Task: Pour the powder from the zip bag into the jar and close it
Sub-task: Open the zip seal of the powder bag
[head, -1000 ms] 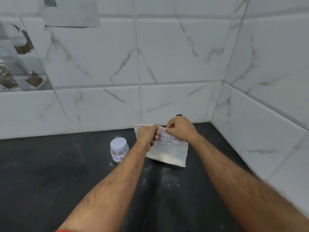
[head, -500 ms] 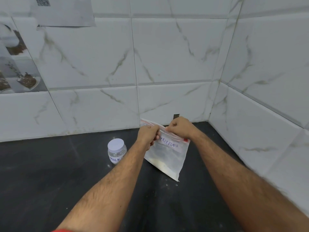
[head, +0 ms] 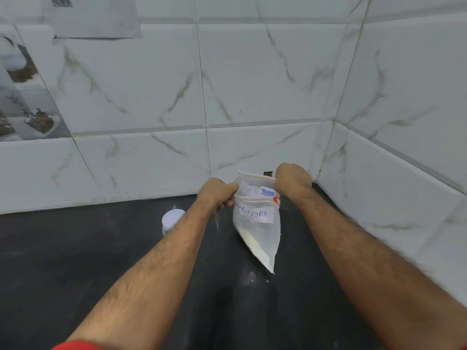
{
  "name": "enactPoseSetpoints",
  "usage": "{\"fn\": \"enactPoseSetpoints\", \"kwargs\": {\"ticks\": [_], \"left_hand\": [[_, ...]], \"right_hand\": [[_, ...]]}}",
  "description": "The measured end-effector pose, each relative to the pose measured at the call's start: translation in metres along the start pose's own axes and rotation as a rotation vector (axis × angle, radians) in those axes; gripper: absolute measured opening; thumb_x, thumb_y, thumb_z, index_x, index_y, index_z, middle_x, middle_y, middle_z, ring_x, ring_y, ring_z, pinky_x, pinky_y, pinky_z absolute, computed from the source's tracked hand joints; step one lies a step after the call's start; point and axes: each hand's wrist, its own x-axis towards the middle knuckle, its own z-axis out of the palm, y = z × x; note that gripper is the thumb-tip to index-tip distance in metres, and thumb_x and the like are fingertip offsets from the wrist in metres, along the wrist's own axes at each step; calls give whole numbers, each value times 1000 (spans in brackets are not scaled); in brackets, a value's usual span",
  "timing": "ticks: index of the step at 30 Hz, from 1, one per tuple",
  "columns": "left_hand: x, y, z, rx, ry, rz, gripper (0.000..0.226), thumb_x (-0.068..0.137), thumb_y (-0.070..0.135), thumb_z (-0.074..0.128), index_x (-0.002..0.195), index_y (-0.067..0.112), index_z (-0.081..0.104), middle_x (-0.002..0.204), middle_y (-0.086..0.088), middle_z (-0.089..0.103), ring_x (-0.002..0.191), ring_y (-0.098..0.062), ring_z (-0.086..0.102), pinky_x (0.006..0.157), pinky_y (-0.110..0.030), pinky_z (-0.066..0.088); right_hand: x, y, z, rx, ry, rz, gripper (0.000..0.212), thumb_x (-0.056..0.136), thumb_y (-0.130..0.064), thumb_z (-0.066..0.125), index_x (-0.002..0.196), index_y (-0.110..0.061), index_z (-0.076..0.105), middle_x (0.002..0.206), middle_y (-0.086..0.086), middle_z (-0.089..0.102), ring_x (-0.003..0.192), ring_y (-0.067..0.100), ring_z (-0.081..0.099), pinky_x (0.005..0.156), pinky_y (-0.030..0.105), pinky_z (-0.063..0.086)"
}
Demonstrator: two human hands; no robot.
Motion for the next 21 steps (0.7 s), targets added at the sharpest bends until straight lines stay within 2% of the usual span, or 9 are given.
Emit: {"fn": "enactPoseSetpoints", "kwargs": {"ticks": [3, 5, 7, 11, 14, 16, 18, 21], "left_hand": [[7, 3, -10, 30, 43, -30, 28, 63, 34, 55, 60, 10, 69, 49, 0, 67, 42, -15, 51, 50, -21, 43], [12, 4, -14, 31, 60, -39, 30, 59, 35, 54, 62, 8, 69, 50, -2, 68, 46, -17, 55, 55, -24, 47], [19, 9, -15, 19, 64, -39, 29, 63, 33, 56, 66, 7, 69, 51, -3, 69, 51, -19, 59, 58, -26, 49], [29, 30, -11, 14, 84, 10, 26, 70, 27, 57, 73, 4, 69, 53, -3, 70, 53, -21, 64, 57, -27, 53], [32, 52, -5, 176, 134, 73, 25, 73, 28, 56, 67, 7, 68, 54, -2, 72, 46, -17, 64, 60, -26, 59], [34, 66, 1, 322, 158, 108, 25, 77, 28, 56, 65, 9, 66, 55, -2, 71, 44, -17, 62, 62, -25, 59], [36, 74, 14, 451, 159, 144, 26, 83, 30, 58, 69, 10, 64, 61, -2, 70, 52, -19, 65, 64, -25, 57], [39, 68, 51, 580, 102, 199, 25, 89, 34, 63, 90, 10, 68, 83, -6, 71, 81, -24, 72, 79, -35, 61]], "right_hand": [[10, 2, -3, 73, -78, 69, 12, 73, -5, 62, 65, -13, 57, 61, 1, 56, 58, 22, 56, 52, 25, 43], [19, 3, -5, 177, -175, 97, 13, 66, 0, 57, 59, -9, 64, 51, 5, 64, 48, 24, 62, 50, 26, 52], [27, 4, -3, 335, -264, 128, 17, 75, -1, 54, 65, -5, 67, 47, 6, 65, 42, 22, 62, 46, 28, 54], [36, 9, 6, 592, -372, 196, 12, 86, -1, 55, 86, -1, 67, 58, 10, 65, 45, 16, 60, 41, 24, 52], [40, 20, 18, 709, -367, 276, 8, 90, -2, 58, 88, -1, 65, 62, 9, 63, 49, 15, 61, 43, 26, 53], [39, 32, 31, 778, -359, 344, 9, 90, -2, 62, 96, 1, 67, 67, 11, 63, 54, 16, 61, 47, 29, 54], [34, 44, 48, 829, -363, 402, 15, 89, 0, 64, 104, 3, 68, 73, 12, 65, 57, 16, 61, 49, 29, 54], [24, 61, 73, 847, -388, 483, 15, 90, 1, 64, 105, 4, 68, 79, 14, 67, 61, 17, 63, 55, 31, 57]]}}
